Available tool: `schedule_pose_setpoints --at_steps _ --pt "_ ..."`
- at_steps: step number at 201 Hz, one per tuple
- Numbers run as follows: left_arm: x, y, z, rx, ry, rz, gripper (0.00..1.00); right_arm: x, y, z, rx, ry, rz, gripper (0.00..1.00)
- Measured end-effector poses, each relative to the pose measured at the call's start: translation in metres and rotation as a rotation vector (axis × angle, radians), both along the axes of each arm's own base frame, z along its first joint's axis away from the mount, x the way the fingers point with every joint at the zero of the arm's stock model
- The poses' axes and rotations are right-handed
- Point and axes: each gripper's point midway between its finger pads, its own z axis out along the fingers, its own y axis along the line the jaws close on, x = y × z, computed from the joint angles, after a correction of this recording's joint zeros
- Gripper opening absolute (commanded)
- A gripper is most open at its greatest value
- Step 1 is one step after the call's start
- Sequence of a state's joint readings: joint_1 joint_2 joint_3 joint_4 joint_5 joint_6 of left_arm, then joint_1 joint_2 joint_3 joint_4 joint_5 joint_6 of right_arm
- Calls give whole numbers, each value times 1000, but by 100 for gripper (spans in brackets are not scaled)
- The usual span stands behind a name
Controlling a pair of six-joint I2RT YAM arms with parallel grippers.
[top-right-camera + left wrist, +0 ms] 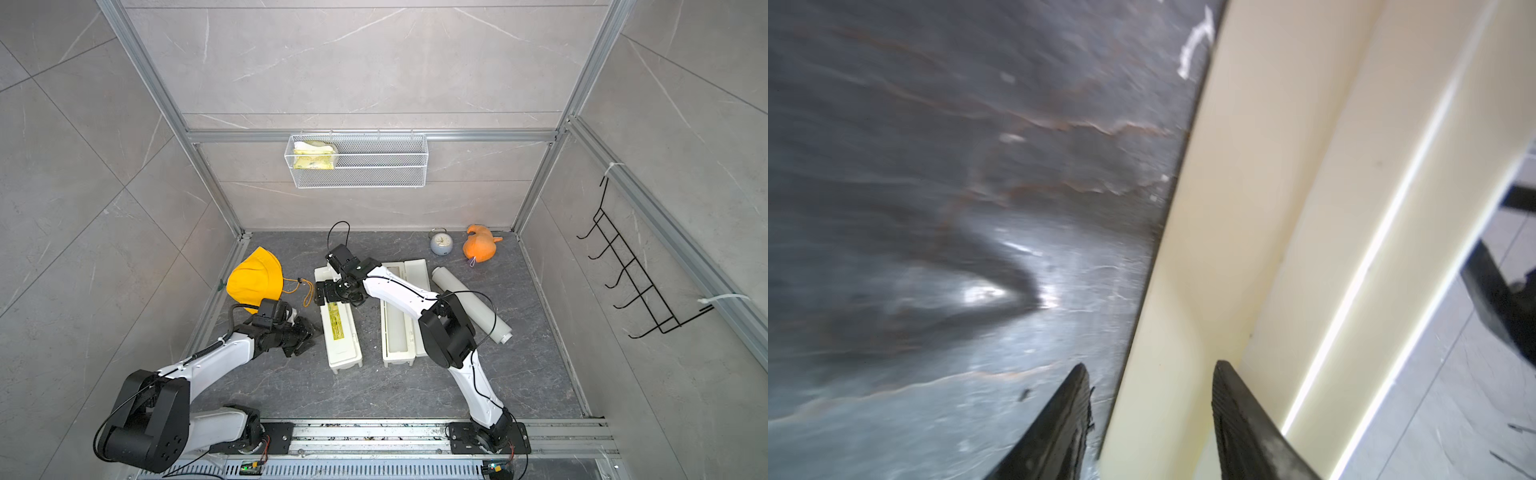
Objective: Put plastic wrap rolls into dispensers
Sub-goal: Adjust the plastic wrap cutting box at the center of the board.
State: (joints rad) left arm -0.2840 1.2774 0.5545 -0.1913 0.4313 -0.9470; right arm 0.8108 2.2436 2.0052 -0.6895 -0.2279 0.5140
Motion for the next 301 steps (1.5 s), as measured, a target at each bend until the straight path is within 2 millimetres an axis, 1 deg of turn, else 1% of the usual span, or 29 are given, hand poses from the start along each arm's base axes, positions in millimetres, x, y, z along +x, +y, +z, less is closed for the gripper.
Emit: schedule_pose_setpoints --at_steps 19,32,50,73,87,104,130,151,191,201,226,301 --pt "-2 -9 0 -20 -6 -21 51 8 3 -3 -71 -34 -2 100" --pt "-7 -10 -2 -23 2 -26 51 12 5 -5 -127 -69 6 99" --pt "-13 -7 -5 -18 12 -23 51 6 4 -9 -201 -104 39 100" --pt "-15 -5 -1 -17 8 -18 51 -5 1 -11 -267 -121 98 100" --pt "-15 -4 1 -16 3 -13 51 -5 -1 -9 -299 -138 129 100" --pt "-15 -1 4 -13 -4 -3 51 0 -3 -4 -331 -169 158 100" --pt "-16 6 6 0 -4 16 51 7 -2 2 -347 -205 186 100" --pt "-19 11 7 7 3 27 51 11 -1 0 -363 -219 196 100" --pt "-21 22 11 21 5 59 52 25 5 -13 -369 -234 182 99" --pt "-22 24 12 25 2 64 52 29 5 -18 -372 -234 177 99" --pt "-23 26 13 29 2 71 52 37 2 -22 -374 -233 162 100" --pt "-25 28 16 31 -1 77 52 40 4 -30 -329 -190 155 100"
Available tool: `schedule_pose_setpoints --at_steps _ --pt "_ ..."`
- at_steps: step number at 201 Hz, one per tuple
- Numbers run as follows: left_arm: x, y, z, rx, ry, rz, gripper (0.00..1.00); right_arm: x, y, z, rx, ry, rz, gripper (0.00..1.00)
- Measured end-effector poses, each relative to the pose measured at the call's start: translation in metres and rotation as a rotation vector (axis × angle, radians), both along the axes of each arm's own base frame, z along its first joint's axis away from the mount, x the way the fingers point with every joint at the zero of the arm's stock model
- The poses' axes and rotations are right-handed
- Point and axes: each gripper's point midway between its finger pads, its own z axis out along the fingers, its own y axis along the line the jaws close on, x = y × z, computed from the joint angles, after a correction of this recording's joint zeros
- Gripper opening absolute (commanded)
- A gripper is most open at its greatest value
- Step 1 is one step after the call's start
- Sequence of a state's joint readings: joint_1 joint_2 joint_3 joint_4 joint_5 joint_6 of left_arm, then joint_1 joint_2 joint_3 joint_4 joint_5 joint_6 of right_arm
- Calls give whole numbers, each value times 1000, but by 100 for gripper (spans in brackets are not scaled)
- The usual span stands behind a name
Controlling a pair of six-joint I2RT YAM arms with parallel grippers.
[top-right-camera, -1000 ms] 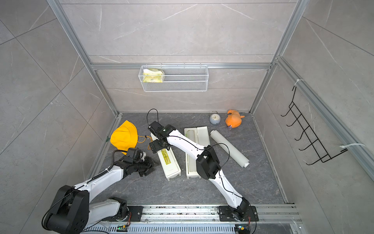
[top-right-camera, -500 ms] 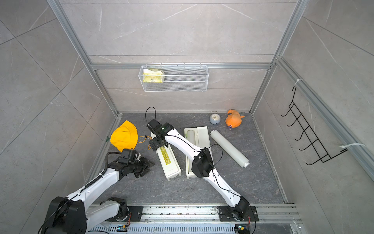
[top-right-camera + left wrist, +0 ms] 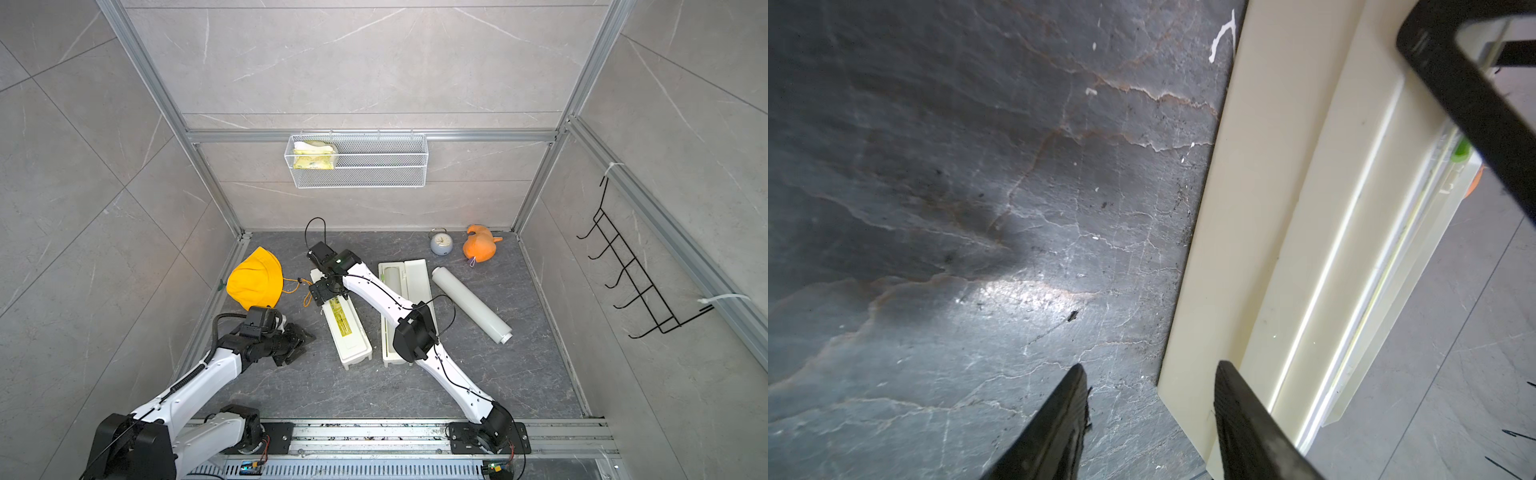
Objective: Put plastic wrap rolls into dispensers
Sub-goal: Adjust the plastic wrap cutting box at the center of the board.
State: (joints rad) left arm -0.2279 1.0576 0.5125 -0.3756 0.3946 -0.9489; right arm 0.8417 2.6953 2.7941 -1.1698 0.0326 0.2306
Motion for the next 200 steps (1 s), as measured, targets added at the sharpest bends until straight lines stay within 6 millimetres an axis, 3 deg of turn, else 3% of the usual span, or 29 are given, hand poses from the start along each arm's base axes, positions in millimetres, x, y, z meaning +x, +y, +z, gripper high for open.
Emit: schedule_pose_setpoints --at_steps 90,131,173,200 --pt "1 1 0 0 0 5 53 -8 12 -9 56 38 22 100" --pt "2 4 0 2 0 14 53 -18 10 -12 34 33 28 93" --pt "3 9 -1 8 1 26 53 -39 -12 -13 1 64 -30 90" --pt "3 13 -2 13 5 33 53 -49 -26 -13 13 89 -115 94"
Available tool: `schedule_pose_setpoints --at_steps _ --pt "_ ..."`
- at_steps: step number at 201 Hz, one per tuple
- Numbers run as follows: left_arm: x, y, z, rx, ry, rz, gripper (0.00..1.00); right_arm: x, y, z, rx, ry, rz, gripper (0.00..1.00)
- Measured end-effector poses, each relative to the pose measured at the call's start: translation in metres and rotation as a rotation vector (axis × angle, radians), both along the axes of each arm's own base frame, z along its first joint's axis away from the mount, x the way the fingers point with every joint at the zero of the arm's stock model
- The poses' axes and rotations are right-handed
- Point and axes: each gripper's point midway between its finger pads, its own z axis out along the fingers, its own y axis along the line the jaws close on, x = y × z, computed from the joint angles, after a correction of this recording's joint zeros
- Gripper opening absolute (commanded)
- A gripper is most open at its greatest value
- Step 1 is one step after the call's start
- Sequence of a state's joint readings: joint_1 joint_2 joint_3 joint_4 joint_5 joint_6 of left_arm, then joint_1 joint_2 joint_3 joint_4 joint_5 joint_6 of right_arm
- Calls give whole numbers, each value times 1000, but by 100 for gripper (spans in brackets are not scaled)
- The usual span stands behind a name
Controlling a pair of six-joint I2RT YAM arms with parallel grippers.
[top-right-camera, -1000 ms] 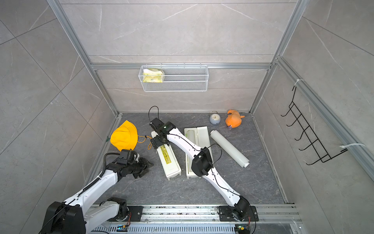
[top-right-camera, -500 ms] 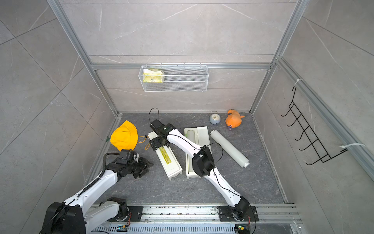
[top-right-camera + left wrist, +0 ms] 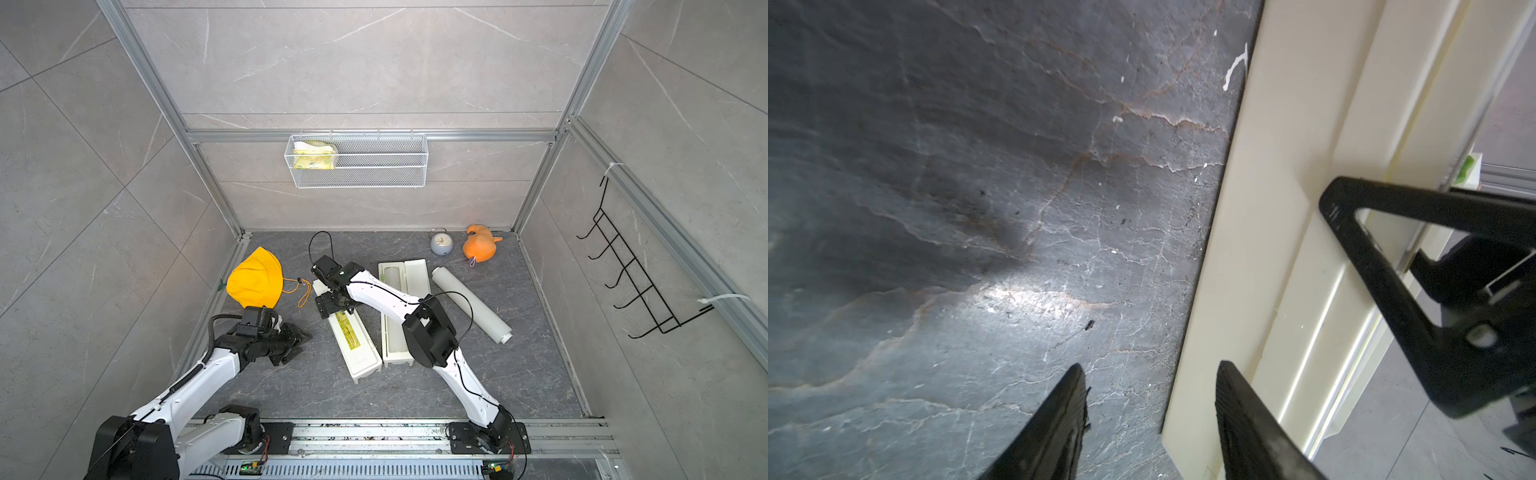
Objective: Put plastic wrap rolls into dispensers
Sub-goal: Adjust the plastic wrap cutting box at the center of the board, then pick up the plastic wrap cutting box from the center of the board.
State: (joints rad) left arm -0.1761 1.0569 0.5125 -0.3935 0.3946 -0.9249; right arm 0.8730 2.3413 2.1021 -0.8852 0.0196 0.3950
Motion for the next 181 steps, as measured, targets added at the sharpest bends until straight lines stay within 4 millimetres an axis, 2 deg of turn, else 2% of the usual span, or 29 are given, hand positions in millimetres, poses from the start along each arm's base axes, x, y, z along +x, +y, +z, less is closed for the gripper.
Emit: schedule_pose_setpoints --at_steps 16,39,63,116,181 --pt "0 1 0 3 0 -2 53 -9 -10 0 14 10 -43 99" --pt "0 2 0 5 -2 -3 53 -21 -20 -2 -3 27 -66 100" --pt "0 1 0 4 -3 -6 53 -19 -19 -1 -36 7 -54 99" --pt "0 1 0 3 -4 -7 53 -4 -9 -4 -94 -35 -4 99" --pt "0 1 -2 2 4 -9 54 -6 -9 -19 -168 -40 40 97"
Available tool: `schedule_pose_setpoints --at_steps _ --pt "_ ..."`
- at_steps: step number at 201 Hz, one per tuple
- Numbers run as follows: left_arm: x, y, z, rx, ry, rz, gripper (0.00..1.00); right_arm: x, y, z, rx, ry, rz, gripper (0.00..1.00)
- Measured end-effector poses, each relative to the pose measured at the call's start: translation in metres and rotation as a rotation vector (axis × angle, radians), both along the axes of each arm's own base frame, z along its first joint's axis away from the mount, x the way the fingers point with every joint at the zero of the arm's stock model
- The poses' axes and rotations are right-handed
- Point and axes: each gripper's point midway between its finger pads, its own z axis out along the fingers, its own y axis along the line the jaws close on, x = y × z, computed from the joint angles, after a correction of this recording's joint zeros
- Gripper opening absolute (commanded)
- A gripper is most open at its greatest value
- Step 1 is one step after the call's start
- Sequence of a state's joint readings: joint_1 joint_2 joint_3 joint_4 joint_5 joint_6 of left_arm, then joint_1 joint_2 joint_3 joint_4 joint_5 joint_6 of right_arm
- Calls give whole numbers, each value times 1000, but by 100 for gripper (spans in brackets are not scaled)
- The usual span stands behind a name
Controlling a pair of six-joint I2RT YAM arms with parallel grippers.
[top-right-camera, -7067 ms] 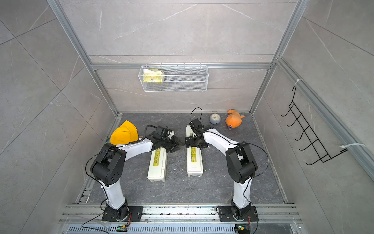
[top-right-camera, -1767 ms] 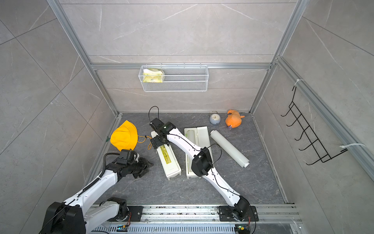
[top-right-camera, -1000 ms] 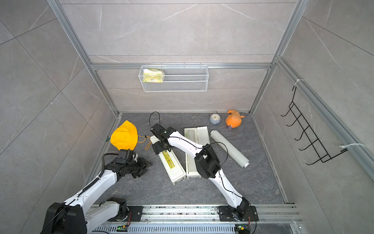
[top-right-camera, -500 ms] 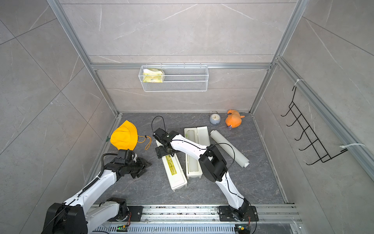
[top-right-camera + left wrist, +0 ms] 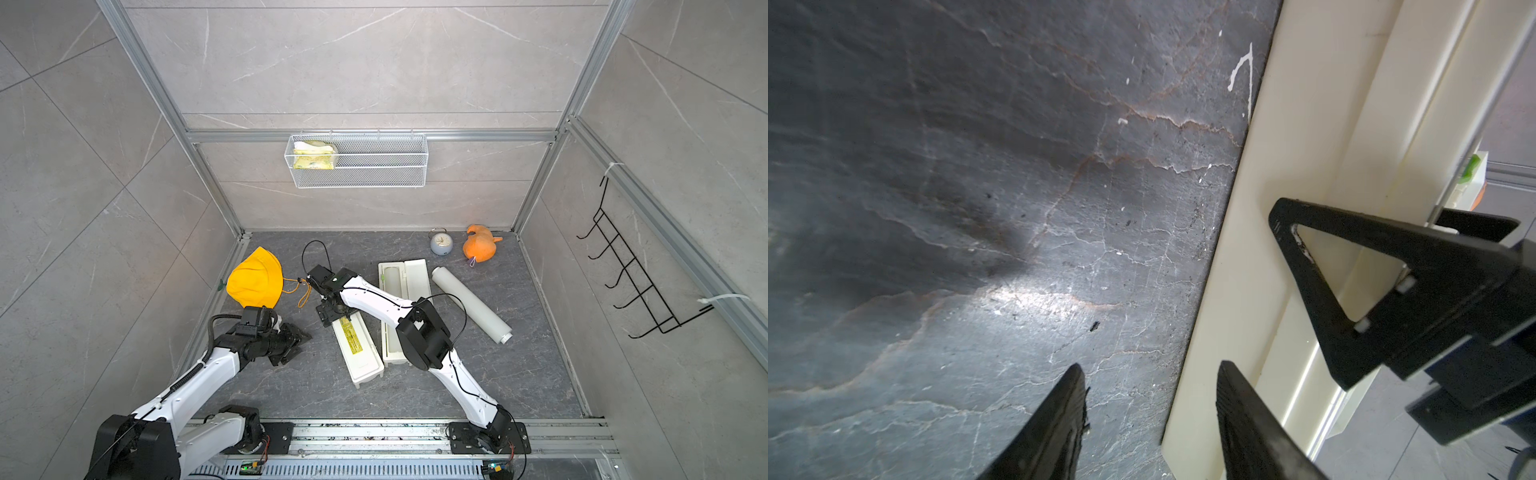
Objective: Put plastic wrap rolls into dispensers
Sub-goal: Pick up the plastic wrap cutting box from the center of the board.
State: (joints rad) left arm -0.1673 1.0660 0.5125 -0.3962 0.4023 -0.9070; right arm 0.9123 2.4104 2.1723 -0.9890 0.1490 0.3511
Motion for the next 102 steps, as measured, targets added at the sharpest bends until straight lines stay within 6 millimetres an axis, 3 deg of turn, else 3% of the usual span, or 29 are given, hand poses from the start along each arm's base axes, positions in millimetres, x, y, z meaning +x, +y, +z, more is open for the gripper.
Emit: schedule_pose_setpoints --at_steps 63,102 --pt "3 -1 3 -10 -20 -14 65 -18 1 8 124 71 30 87" --pt "19 -8 25 -48 -135 -59 87 -18 -15 49 356 130 8 83"
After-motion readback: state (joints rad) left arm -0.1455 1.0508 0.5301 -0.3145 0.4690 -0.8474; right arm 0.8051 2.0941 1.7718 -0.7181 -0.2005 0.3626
